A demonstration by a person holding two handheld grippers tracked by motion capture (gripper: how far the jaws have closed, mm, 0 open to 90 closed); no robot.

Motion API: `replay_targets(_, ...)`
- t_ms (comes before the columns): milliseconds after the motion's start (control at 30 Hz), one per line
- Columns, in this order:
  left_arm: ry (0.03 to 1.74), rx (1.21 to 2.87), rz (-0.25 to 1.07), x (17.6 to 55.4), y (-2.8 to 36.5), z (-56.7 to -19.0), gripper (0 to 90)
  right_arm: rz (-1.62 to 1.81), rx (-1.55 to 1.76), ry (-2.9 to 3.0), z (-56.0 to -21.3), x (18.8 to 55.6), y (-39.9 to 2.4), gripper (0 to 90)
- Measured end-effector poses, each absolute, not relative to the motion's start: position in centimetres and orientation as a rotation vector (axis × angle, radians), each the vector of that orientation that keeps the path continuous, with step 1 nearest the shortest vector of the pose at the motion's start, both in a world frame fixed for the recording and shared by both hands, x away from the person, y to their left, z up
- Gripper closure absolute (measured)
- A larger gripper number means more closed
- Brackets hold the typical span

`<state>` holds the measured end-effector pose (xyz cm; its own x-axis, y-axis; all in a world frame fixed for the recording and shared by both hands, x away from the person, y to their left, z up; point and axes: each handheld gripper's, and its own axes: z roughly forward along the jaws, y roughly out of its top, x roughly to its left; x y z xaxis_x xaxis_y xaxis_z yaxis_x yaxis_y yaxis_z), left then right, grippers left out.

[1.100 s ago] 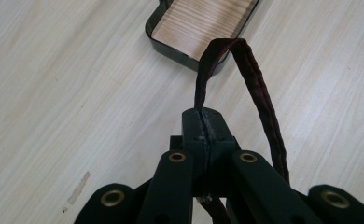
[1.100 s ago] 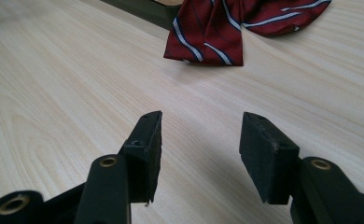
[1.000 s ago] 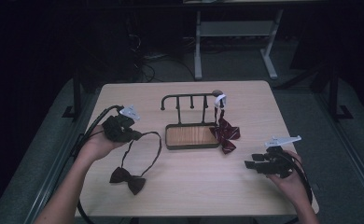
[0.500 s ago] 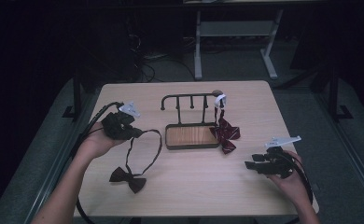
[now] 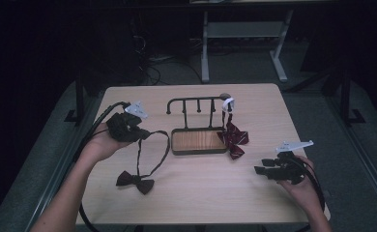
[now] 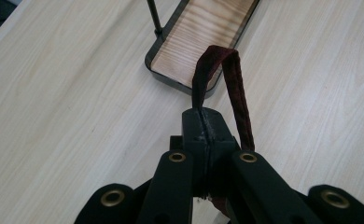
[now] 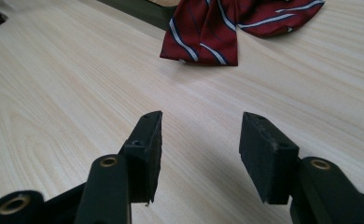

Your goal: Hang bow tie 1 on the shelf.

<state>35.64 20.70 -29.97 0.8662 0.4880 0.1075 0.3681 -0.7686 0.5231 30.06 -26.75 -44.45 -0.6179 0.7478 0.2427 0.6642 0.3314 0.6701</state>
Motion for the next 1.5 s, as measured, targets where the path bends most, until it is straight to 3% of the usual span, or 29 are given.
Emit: replay_targets(1500,0.601,2.564,0.423,38.1,18.8,-25.5,89.5,1.153,1.317,2.475,-44.4,29.9,-26.9,49.0)
